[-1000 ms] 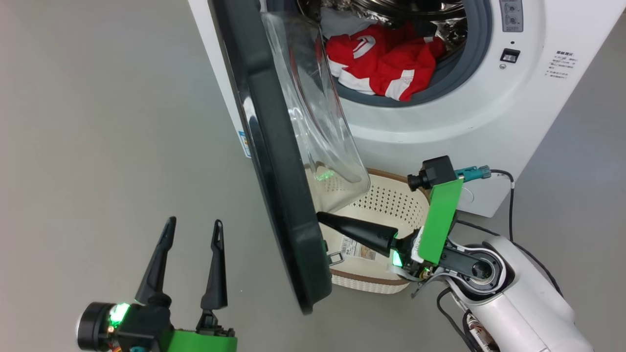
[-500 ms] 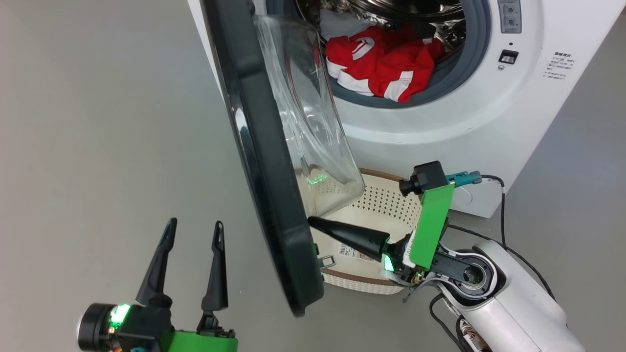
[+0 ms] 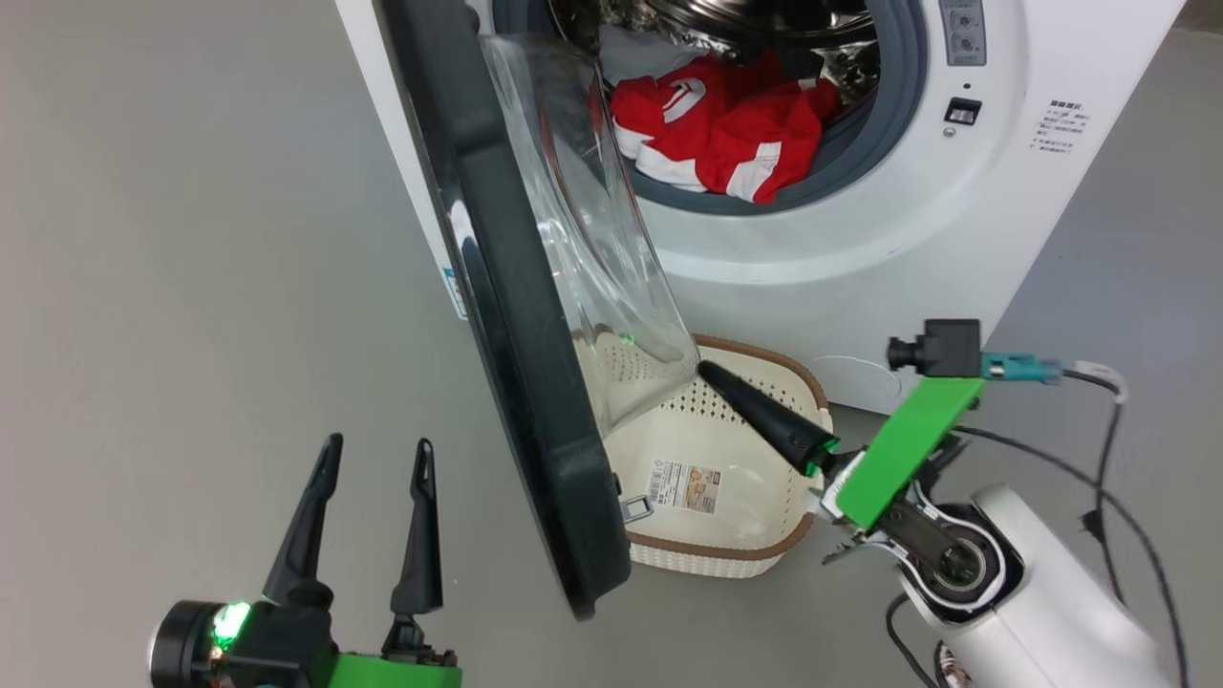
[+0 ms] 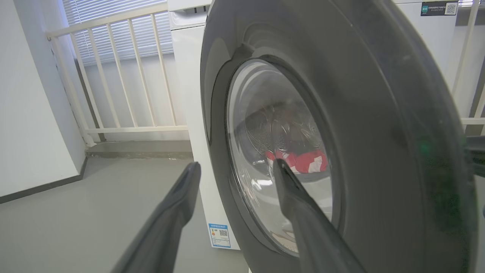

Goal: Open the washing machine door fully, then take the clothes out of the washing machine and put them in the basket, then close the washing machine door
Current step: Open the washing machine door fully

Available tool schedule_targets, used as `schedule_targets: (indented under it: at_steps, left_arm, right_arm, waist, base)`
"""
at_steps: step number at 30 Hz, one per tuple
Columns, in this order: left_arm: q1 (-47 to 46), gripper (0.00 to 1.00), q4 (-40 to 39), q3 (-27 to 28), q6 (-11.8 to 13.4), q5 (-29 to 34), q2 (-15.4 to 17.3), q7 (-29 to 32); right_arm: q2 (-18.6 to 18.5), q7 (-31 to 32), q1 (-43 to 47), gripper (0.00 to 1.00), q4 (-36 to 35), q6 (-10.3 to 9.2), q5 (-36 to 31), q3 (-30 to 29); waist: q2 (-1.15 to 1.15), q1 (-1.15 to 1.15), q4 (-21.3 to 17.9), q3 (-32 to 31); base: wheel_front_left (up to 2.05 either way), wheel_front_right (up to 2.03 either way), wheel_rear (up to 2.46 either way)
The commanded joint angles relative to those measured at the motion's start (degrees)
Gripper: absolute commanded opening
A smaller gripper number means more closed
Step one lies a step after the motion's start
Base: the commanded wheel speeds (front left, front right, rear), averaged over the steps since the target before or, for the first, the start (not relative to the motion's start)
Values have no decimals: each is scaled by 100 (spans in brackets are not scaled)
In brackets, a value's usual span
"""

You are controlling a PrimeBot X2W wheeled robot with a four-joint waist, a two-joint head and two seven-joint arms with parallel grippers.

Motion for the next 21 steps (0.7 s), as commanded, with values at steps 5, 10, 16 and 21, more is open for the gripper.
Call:
schedule_targets:
  at_steps: [5,10,16,21]
  left_arm:
    - [-25,100,-109,227,32,-24,71,-29]
    - [51,100,-85,260,22,-52,88,-29]
    - [261,100,-75,304,22,-96,138,-29]
    - [409,100,-92,342,61,-115,175,-29]
  right_arm:
    - [-140,-947,252,100,-325,18,-1142,-10]
    - [-151,-1679,564,100,-426,18,-2298,-61]
    - [37,-2342,1250,100,-686,18,-4059,-399]
    - [419,-2574,1879,100,-1033,18,-5407,-934]
  waist:
    - [0,0,-40,-89]
    - [0,0,-92,-189]
    - [0,0,-144,-388]
    - [0,0,-196,-499]
  base:
    - [0,0,0]
    - [0,0,0]
    - [0,0,0]
    - [0,0,0]
